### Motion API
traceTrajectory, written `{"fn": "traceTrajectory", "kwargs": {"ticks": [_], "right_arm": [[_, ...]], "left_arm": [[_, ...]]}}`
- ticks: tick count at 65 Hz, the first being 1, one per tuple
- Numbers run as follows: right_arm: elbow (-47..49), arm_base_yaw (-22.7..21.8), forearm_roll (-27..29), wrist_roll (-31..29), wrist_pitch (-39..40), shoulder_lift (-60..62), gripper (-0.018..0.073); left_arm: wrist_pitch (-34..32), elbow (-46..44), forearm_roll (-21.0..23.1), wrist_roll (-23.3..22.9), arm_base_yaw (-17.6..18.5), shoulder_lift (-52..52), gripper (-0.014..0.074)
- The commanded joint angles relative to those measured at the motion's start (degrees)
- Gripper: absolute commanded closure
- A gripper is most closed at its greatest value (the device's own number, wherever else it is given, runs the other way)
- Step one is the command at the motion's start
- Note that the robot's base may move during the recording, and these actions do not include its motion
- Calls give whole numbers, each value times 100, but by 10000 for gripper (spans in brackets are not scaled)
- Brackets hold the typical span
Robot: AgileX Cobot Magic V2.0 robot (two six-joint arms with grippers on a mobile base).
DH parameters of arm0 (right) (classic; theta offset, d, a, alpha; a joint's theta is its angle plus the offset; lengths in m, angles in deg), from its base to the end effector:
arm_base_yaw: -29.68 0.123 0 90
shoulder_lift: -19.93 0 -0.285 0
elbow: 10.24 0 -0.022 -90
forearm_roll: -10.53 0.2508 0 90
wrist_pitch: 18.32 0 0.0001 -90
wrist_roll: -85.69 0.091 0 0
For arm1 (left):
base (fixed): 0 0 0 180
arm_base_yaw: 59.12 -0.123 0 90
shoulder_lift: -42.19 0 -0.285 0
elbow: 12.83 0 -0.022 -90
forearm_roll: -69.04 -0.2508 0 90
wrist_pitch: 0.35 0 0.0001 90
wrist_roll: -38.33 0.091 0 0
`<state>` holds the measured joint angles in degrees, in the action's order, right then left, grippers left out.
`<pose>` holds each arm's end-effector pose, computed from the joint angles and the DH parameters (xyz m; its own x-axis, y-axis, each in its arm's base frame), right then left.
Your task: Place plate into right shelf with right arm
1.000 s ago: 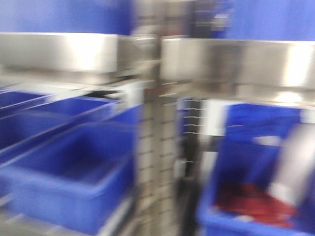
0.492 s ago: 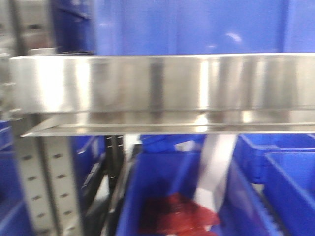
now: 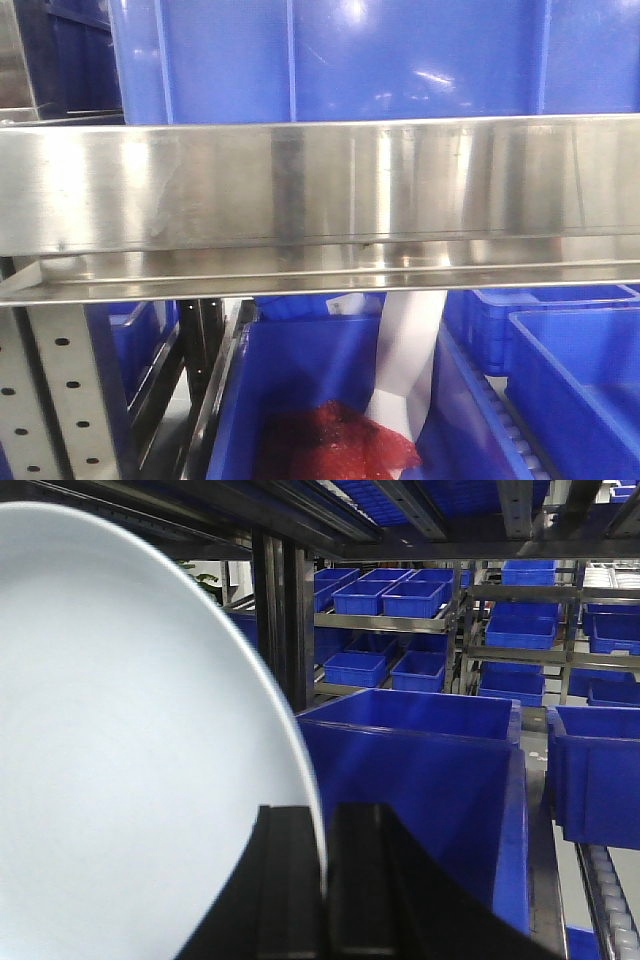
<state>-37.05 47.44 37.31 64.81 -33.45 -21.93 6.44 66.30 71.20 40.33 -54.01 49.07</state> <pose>0.0947 0.0416 0.4370 0.0913 0.1219 -0.9883 -0.4237 0.9029 0.0722 0.0563 -0.0054 0.1920 -0.0488 0.0018 -0.9988 0.0934 0.9956 -0.0027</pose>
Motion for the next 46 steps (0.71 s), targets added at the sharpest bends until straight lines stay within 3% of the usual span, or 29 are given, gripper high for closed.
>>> {"fn": "traceTrajectory", "kwargs": {"ticks": [1, 28, 46], "right_arm": [[158, -27, 111, -12, 521, -5, 503], [158, -27, 111, -12, 518, -5, 503], [654, -27, 501, -1, 680, -543, 503]], "left_arm": [[-492, 46, 23, -19, 30, -30, 643], [-492, 46, 23, -19, 30, -30, 643], [-492, 46, 23, -19, 30, -30, 643]]}}
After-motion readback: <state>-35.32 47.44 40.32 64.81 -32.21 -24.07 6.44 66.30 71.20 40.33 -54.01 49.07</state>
